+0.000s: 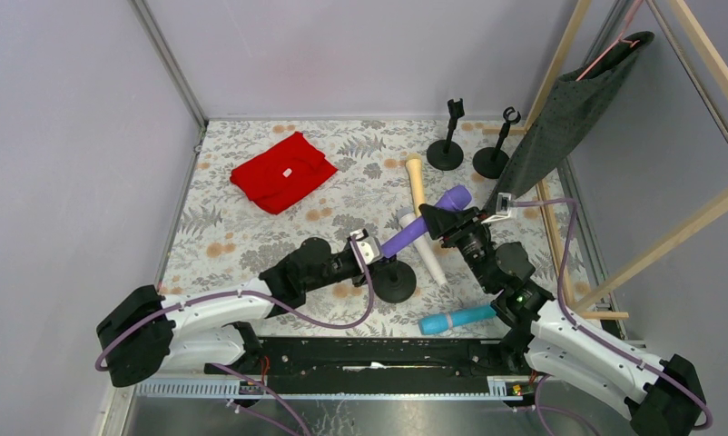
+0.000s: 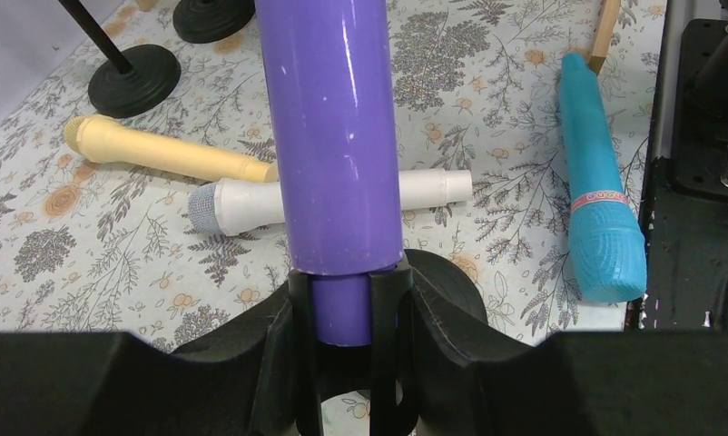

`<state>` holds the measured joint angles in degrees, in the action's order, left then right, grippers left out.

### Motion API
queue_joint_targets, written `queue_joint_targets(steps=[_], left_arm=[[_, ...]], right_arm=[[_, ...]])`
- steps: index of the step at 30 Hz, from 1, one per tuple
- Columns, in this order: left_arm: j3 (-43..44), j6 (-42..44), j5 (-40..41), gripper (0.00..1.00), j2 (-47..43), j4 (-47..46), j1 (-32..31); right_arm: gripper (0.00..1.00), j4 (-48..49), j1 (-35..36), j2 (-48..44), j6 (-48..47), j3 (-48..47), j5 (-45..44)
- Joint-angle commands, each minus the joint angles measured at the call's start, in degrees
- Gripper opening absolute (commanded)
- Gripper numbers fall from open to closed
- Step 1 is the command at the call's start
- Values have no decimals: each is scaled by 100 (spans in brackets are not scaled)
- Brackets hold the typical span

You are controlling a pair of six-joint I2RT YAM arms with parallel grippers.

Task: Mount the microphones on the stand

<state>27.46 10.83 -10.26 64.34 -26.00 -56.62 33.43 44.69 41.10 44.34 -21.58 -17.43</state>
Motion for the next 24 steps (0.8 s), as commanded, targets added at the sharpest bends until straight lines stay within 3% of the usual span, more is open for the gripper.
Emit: queue_joint_targets(steps=[1,15,24], left_arm=[[-93,10,-258,37,86,-525,-34],[49,72,-336,37,354,-583,-34],[30,20,-270,37,386,-663,-25]], right_arm=[[0,-467,187,334,-439,28,59],[0,-745,766,584,-914,-116,-258],[0,-567,1807,802,-1125,255,-1493]])
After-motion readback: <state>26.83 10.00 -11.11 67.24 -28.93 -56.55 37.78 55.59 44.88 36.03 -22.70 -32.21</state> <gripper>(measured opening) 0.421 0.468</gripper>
